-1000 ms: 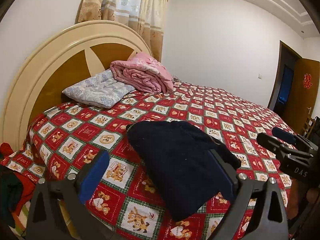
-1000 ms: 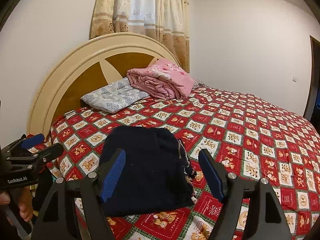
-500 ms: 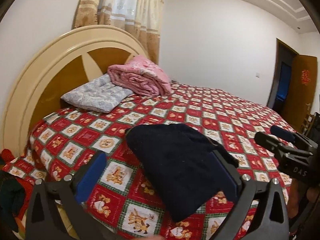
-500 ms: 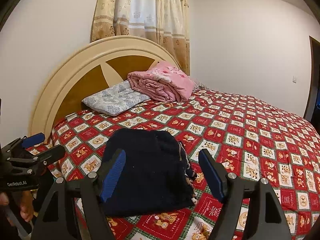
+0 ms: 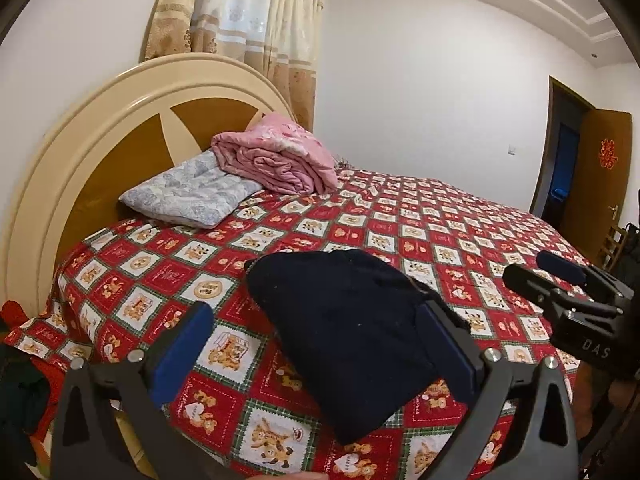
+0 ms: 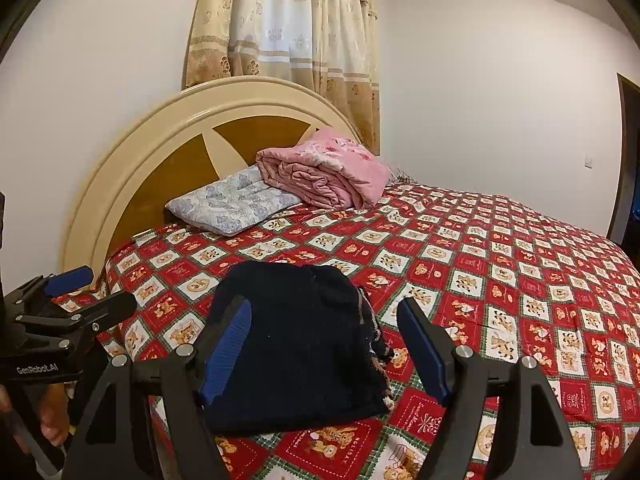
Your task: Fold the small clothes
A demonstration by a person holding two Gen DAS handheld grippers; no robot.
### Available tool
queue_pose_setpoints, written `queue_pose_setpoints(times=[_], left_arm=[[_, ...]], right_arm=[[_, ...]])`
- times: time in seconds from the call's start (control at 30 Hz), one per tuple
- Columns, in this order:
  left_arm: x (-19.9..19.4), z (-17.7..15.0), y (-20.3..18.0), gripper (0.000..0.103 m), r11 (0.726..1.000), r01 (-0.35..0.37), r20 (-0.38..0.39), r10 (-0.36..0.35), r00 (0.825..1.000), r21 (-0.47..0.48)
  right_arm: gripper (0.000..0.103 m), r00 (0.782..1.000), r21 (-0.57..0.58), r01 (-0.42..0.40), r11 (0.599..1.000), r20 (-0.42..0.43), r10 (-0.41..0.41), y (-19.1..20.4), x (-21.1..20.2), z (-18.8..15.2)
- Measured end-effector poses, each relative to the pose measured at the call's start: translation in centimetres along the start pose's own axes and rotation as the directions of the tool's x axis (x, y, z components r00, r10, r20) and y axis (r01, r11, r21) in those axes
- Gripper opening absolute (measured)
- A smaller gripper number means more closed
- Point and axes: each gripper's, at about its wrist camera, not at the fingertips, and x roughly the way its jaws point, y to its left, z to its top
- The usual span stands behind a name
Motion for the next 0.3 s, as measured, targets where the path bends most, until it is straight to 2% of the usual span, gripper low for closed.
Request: queue_pose_setpoints(times=[0.3], left_arm=[[0.56, -0.49, 0.0, 0.103, 1.0, 0.005, -0.021, -0.005, 1.0, -0.003]], right_arm=[[0.076, 1.0, -0.004, -0.003, 1.0, 0.0, 0.003, 0.57, -0.32, -0.26]])
